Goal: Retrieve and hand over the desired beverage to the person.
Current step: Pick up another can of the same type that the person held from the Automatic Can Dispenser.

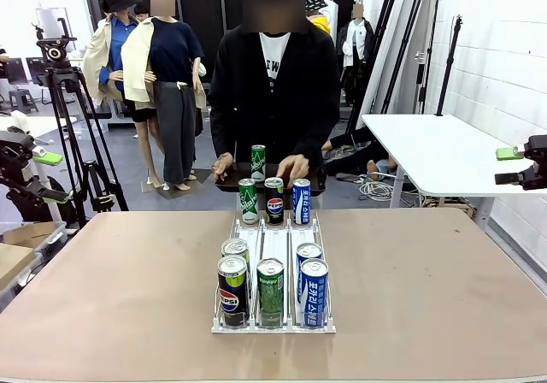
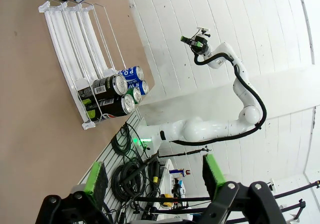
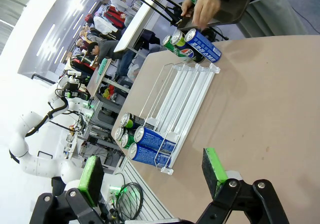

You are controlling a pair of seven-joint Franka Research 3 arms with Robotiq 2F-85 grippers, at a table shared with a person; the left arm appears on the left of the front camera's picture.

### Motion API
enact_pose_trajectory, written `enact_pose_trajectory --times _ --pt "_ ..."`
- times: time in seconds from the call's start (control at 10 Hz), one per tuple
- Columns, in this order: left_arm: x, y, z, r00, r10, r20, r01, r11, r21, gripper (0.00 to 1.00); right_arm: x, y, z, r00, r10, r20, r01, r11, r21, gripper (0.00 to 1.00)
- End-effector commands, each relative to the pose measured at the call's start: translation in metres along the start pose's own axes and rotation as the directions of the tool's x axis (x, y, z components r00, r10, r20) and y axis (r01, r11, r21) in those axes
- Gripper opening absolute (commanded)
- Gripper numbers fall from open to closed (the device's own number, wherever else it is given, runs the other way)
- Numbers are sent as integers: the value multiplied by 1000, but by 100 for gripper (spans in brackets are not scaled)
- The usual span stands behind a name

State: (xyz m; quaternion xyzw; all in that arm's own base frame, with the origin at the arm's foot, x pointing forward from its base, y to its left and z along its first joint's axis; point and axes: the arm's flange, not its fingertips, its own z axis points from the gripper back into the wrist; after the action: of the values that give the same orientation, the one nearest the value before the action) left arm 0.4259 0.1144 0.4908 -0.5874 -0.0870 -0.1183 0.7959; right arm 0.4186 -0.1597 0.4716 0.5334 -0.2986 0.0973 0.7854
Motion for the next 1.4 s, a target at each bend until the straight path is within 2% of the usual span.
enact_pose_trajectory --times 0.0,1.3 --pt "-1 -1 2 1000 -1 1 1 1000 4 100 -1 1 -1 1000 2 6 -2 1000 12 100" --pt "-1 -1 2 1000 -1 1 1 1000 4 100 -1 1 -1 1000 2 6 -2 1000 12 100"
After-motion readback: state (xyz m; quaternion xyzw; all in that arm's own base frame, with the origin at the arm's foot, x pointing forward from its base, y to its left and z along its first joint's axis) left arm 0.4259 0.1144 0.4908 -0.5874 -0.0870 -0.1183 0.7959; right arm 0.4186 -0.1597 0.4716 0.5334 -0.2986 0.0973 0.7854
